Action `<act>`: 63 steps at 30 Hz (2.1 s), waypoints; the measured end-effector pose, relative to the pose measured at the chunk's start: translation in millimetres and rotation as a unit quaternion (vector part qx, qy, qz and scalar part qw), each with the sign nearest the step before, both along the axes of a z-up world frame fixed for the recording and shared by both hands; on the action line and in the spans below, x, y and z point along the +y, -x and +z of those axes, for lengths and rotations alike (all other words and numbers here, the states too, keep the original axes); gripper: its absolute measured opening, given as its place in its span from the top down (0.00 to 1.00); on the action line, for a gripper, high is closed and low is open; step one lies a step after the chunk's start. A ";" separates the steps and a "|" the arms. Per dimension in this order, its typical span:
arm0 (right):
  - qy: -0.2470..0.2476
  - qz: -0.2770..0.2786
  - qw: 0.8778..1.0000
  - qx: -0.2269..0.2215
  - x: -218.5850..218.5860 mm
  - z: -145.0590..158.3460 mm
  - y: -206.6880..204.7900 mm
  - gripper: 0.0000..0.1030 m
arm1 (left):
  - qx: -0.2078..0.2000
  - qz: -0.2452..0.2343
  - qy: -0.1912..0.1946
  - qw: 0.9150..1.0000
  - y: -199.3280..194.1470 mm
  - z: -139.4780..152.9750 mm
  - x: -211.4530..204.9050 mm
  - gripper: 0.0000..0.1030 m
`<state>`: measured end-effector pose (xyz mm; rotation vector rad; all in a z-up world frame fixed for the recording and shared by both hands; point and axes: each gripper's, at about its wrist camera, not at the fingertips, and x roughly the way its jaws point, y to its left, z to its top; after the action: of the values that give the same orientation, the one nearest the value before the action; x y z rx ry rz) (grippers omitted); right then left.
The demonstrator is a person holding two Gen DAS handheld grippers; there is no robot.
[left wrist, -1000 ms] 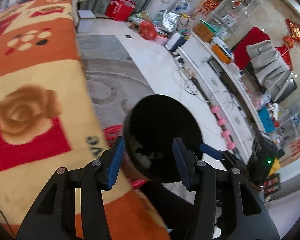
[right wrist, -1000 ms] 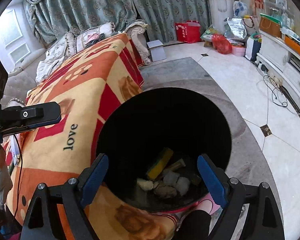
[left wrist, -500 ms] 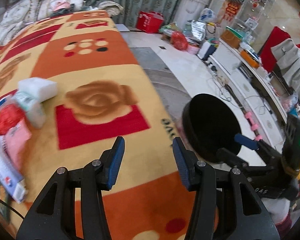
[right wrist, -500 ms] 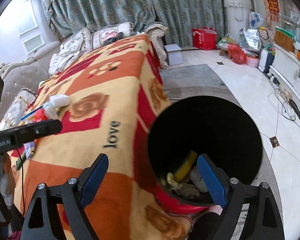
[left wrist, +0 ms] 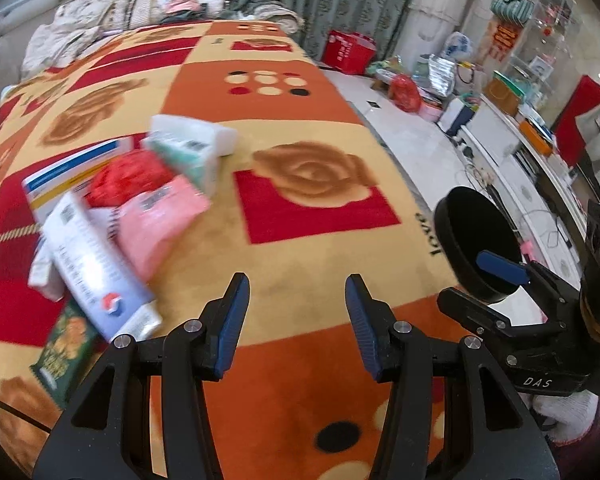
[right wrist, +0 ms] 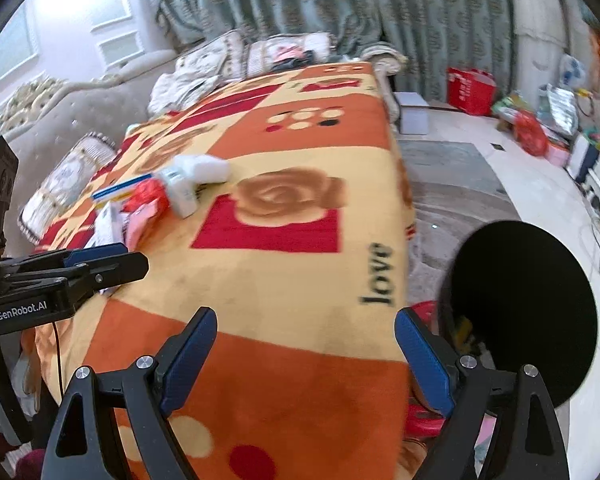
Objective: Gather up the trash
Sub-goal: 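Move both open tools back over the trash on the blanket, then grasp the green snack packet with the left tool while the right tool grasps the white medicine box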
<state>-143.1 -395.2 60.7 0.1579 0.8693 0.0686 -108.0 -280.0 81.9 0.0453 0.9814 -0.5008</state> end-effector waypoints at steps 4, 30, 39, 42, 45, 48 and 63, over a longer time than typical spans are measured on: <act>0.006 0.024 1.000 -0.001 23.2 0.2 -8.5 0.14 | -0.002 0.022 -0.003 1.000 1.4 1.1 29.3 0.53; -0.001 0.119 0.992 0.028 112.9 -8.6 -37.7 0.14 | 0.033 0.129 -0.073 0.988 4.5 -52.0 166.7 0.53; -0.008 0.169 0.985 0.018 162.9 -1.0 -56.2 0.14 | 0.037 0.169 -0.055 0.983 -8.1 -52.0 215.5 0.53; -0.015 0.184 0.983 0.014 186.8 -0.8 -70.2 0.14 | 0.030 0.154 -0.048 0.986 -3.4 -45.2 222.5 0.53; -0.012 0.191 0.981 0.013 209.8 -4.1 -85.4 0.14 | 0.028 0.149 -0.044 0.987 1.6 -40.3 228.7 0.53; 0.010 0.194 0.981 0.017 236.1 -11.8 -102.8 0.27 | 0.029 0.151 -0.030 0.988 4.6 -36.2 236.7 0.53; 0.016 0.156 0.987 0.024 184.1 1.3 -84.1 0.53 | 0.002 0.011 -0.023 1.000 -32.3 -37.5 203.6 0.53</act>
<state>-59.0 -211.1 62.0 -0.0085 0.9367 0.3438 -75.7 -76.4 44.4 0.0742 0.9955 -0.4586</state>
